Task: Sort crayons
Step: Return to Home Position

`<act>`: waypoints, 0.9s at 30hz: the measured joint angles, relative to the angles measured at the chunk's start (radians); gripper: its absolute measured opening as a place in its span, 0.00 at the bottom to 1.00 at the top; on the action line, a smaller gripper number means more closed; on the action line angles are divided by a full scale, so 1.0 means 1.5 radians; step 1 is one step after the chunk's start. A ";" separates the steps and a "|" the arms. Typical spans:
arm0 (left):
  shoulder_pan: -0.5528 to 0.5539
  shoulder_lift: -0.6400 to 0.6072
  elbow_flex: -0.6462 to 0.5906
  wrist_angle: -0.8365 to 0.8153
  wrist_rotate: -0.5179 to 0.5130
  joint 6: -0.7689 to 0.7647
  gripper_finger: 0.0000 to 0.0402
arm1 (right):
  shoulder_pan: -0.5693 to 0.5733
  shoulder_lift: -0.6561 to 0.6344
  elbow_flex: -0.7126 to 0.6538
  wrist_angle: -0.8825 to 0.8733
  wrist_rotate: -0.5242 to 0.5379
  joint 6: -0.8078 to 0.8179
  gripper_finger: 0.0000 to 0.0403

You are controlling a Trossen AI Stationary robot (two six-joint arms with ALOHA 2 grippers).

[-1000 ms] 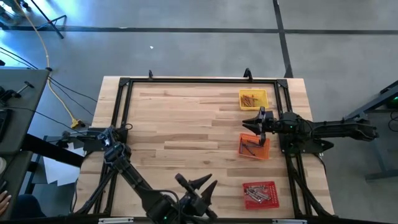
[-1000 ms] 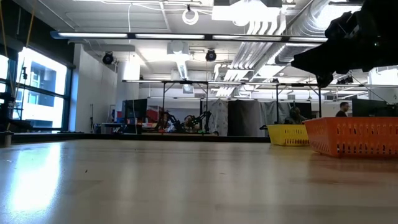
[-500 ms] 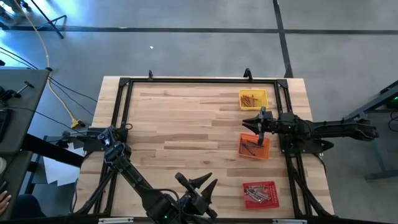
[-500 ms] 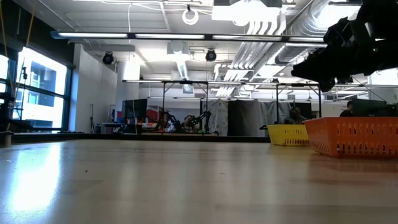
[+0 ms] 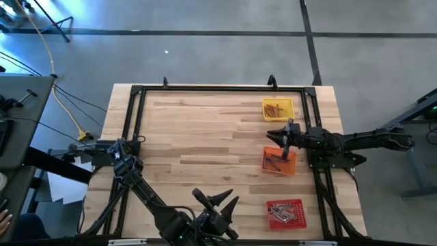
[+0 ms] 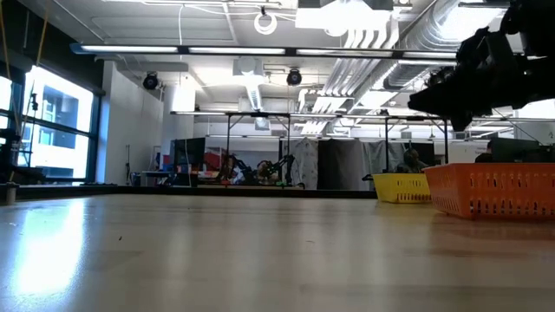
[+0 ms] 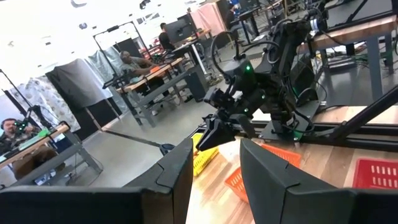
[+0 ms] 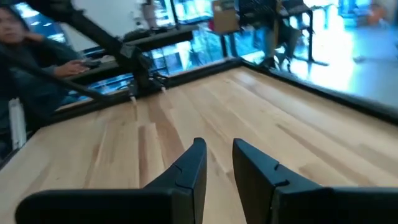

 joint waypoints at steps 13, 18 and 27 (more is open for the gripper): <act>0.000 0.000 0.000 0.001 0.002 0.011 0.29 | 0.000 0.000 0.000 -0.067 0.147 0.084 0.18; 0.000 0.000 0.000 0.001 0.002 0.006 0.29 | 0.000 0.000 0.000 -0.092 0.153 0.065 0.18; 0.015 0.000 0.000 0.000 0.002 0.036 0.29 | 0.000 0.000 -0.001 -0.098 0.150 0.067 0.18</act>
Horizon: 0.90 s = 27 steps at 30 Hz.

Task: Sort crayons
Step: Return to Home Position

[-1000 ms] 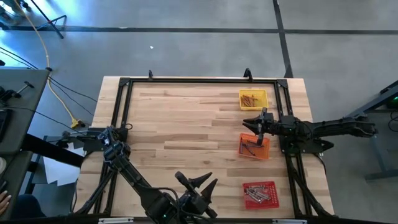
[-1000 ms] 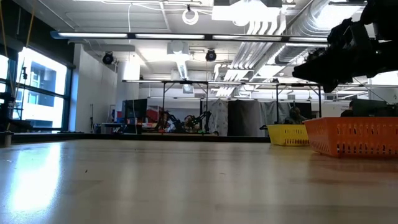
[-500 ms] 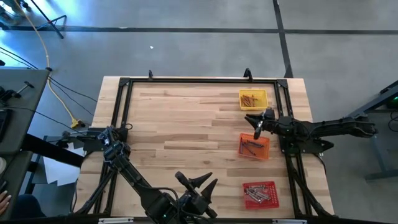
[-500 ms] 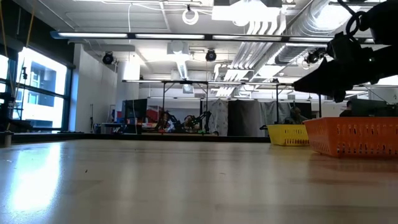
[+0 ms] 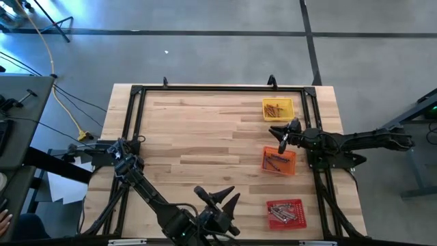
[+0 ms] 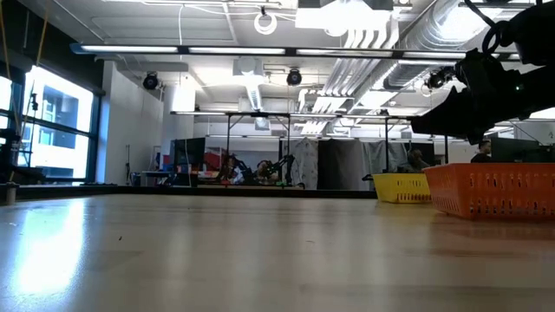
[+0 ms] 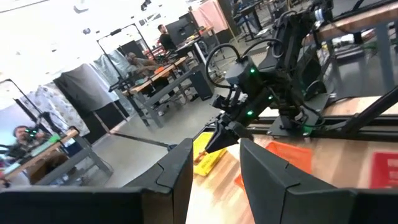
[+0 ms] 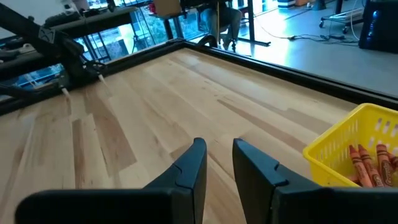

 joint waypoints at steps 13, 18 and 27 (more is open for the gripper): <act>0.025 0.001 0.001 0.001 0.028 -0.044 0.29 | -0.002 -0.018 0.000 -0.007 -0.001 0.000 0.18; 0.024 0.001 0.001 0.001 0.028 -0.054 0.29 | -0.002 -0.066 0.000 -0.015 -0.001 0.000 0.18; 0.025 0.001 0.001 -0.001 0.085 -0.055 0.29 | -0.002 -0.178 0.000 -0.014 -0.001 0.000 0.18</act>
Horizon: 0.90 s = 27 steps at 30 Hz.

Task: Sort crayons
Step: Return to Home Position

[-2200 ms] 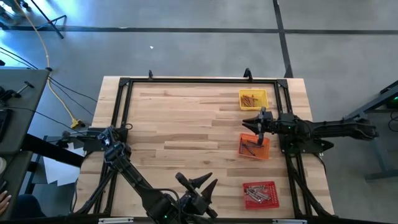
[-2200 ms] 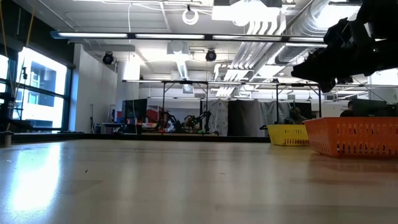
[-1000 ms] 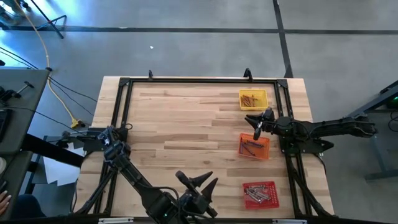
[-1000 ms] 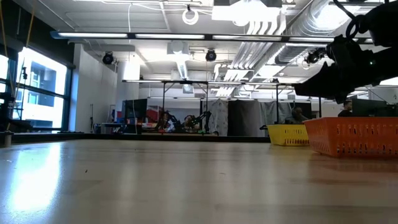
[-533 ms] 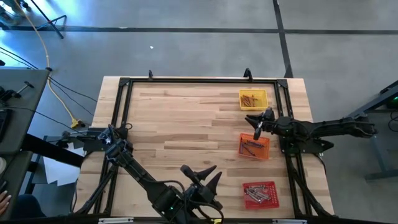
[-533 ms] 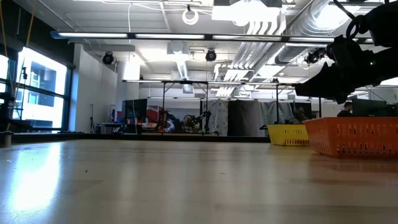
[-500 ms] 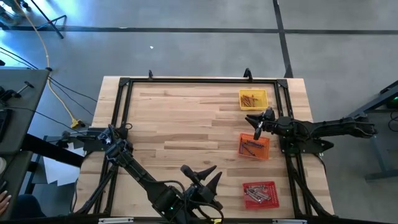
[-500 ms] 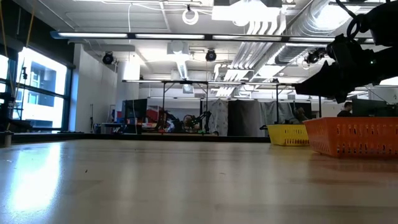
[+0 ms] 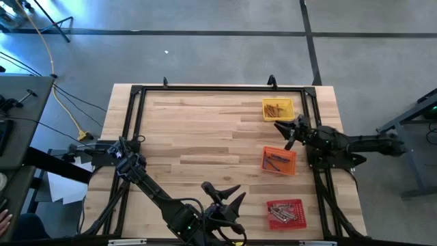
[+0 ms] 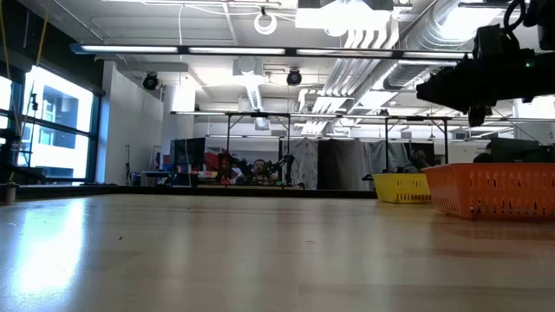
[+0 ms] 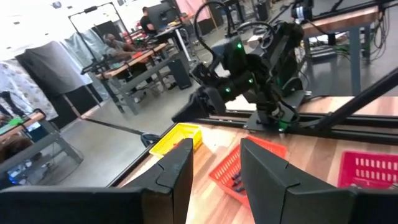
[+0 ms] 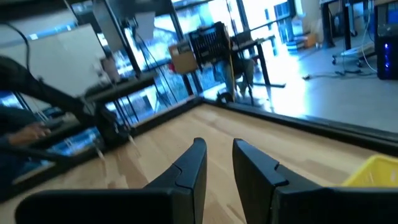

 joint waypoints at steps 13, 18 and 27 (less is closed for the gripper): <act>0.000 0.000 0.000 0.000 0.006 0.000 0.29 | 0.000 -0.114 0.000 0.000 0.000 0.000 0.18; 0.000 0.000 0.000 -0.001 0.027 0.000 0.29 | 0.000 -0.131 0.000 0.001 0.000 0.000 0.18; 0.028 0.000 0.000 0.000 0.151 0.006 0.29 | 0.000 -0.122 0.000 -0.003 0.000 0.000 0.18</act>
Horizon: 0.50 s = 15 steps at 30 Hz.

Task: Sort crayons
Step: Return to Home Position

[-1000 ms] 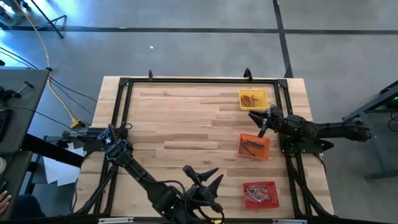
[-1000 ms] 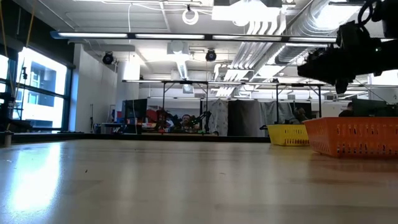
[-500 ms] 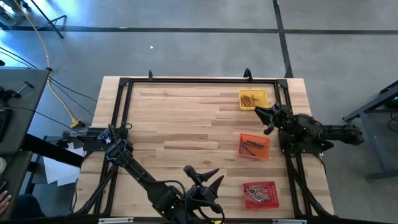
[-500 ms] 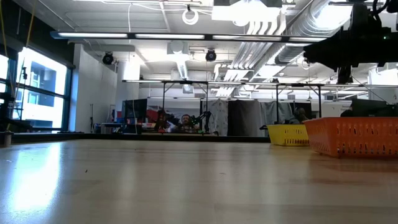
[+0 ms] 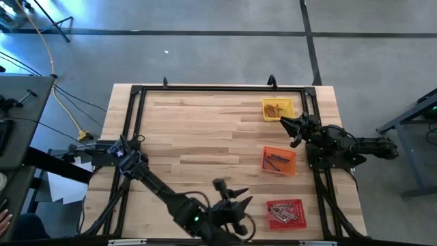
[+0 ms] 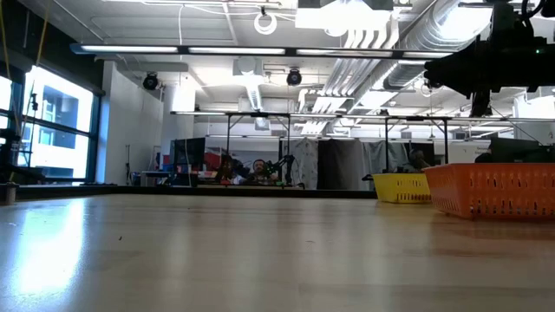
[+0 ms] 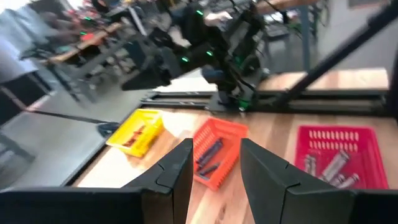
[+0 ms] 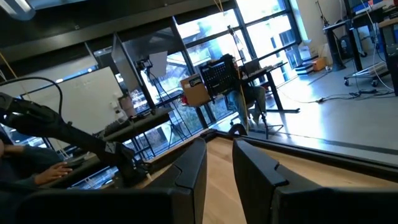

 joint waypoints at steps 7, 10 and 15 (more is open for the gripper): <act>0.048 0.000 0.000 0.000 0.184 0.059 0.29 | 0.000 0.000 0.000 0.000 0.000 0.000 0.18; 0.069 0.000 0.000 -0.006 0.262 0.082 0.29 | 0.000 0.000 0.000 -0.002 0.000 0.000 0.18; 0.103 0.000 -0.006 -0.043 0.351 0.108 0.29 | 0.000 0.000 0.000 -0.002 0.000 0.000 0.18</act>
